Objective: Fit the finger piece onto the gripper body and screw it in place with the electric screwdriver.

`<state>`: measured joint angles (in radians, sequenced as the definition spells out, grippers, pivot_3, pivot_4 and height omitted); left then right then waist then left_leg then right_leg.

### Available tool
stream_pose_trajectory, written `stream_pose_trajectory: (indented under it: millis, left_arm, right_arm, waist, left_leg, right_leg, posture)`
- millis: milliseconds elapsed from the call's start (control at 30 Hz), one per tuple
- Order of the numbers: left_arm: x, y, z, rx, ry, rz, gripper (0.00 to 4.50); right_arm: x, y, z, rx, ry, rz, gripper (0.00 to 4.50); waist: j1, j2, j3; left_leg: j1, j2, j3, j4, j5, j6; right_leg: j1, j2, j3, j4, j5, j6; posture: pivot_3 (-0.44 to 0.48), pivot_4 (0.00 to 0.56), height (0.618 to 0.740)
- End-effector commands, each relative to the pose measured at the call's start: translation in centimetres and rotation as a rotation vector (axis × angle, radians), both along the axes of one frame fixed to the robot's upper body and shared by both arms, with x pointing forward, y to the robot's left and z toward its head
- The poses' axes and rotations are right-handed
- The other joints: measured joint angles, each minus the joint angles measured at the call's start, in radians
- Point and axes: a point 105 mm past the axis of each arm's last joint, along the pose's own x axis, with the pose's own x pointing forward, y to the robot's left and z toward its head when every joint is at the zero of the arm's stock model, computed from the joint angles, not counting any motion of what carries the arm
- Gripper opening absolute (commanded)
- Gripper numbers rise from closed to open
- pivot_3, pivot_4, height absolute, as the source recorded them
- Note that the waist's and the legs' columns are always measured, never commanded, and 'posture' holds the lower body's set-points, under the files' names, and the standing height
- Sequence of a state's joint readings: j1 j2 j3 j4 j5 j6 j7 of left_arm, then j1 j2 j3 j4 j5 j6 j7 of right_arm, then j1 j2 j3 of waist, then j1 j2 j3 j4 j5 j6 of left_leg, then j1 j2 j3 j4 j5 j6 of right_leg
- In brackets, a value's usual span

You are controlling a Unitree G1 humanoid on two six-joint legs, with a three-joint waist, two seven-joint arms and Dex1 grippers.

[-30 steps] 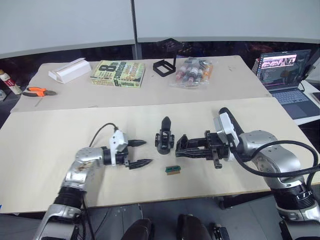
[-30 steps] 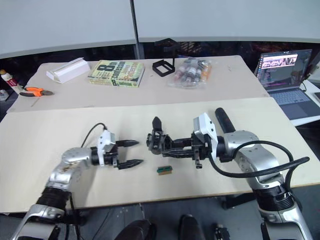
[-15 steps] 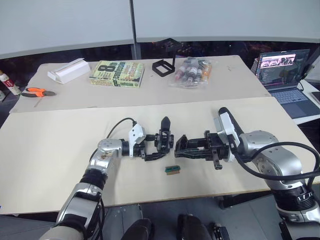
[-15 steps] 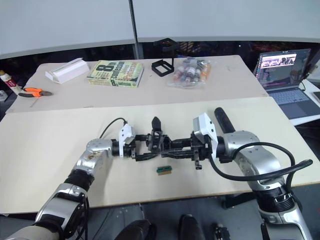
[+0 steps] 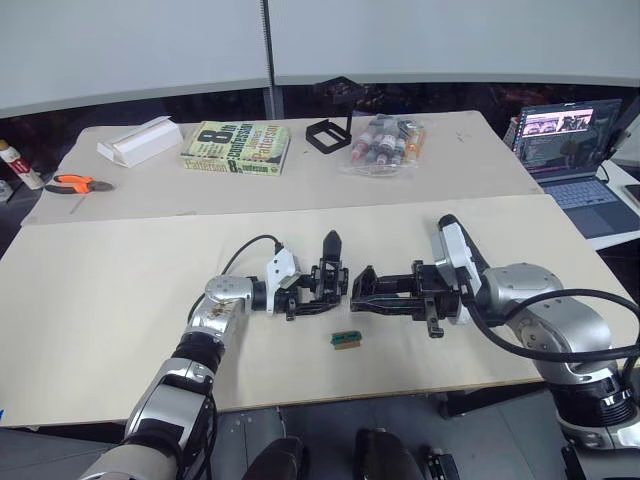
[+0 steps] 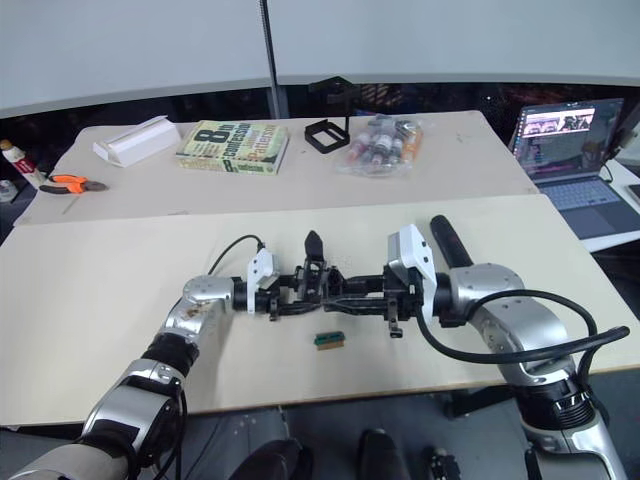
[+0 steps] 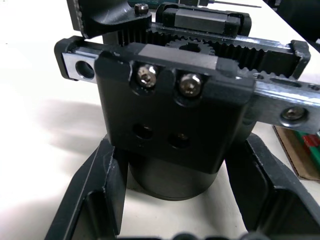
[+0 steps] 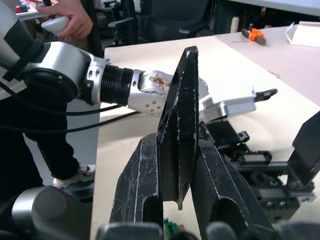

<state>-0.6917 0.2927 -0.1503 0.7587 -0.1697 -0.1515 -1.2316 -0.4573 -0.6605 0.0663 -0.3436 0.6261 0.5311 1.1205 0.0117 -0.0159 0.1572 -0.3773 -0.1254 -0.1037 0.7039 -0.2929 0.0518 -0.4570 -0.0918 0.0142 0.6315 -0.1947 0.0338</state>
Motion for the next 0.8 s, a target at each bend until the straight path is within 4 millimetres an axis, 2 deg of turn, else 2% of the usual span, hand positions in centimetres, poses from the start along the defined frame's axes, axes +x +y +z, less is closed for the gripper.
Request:
stream_pose_trajectory:
  millis: [33, 167, 400, 800]
  left_arm:
    - [-0.4, -0.3, 0.1, -0.004, -0.019, -0.023, 2.3]
    - [-0.4, -0.1, 0.2, -0.002, -0.028, -0.018, 2.3]
    - [-0.7, 0.0, 0.0, 0.029, -0.035, -0.028, 2.3]
    - [-1.0, 0.0, 0.0, 0.029, -0.025, -0.029, 2.3]
  right_arm:
    - [1.0, 0.9, 1.1, 0.018, -0.056, 0.002, 0.4]
    - [2.8, 2.1, 0.4, 0.006, -0.058, -0.005, 0.4]
    - [4.0, 3.5, -2.1, -0.021, -0.052, -0.006, 0.4]
    - [4.6, 3.8, -4.4, -0.059, -0.054, -0.016, 0.4]
  waist:
    - [0.0, 0.0, 0.0]
    - [-0.002, 0.0, 0.0]
    - [-0.006, 0.0, 0.0]
    - [-0.012, 0.0, 0.0]
  left_leg:
    - [0.0, 0.0, 0.0, 0.0, 0.0, 0.0]
    - [0.0, 0.0, 0.0, 0.0, 0.0, 0.0]
    - [-0.001, 0.0, 0.0, 0.002, 0.0, 0.0]
    - [-0.001, 0.0, 0.0, 0.002, 0.0, 0.0]
  right_leg:
    - [0.0, 0.0, 0.0, 0.0, 0.0, 0.0]
    - [0.0, 0.0, 0.0, 0.0, 0.0, 0.0]
    - [-0.001, 0.001, 0.0, 0.0, 0.0, 0.0]
    - [-0.001, 0.001, 0.0, 0.0, 0.0, 0.0]
  posture:
    - [0.0, 0.15, 0.74]
    - [0.0, 0.15, 0.74]
    - [0.0, 0.15, 0.74]
    - [0.0, 0.15, 0.74]
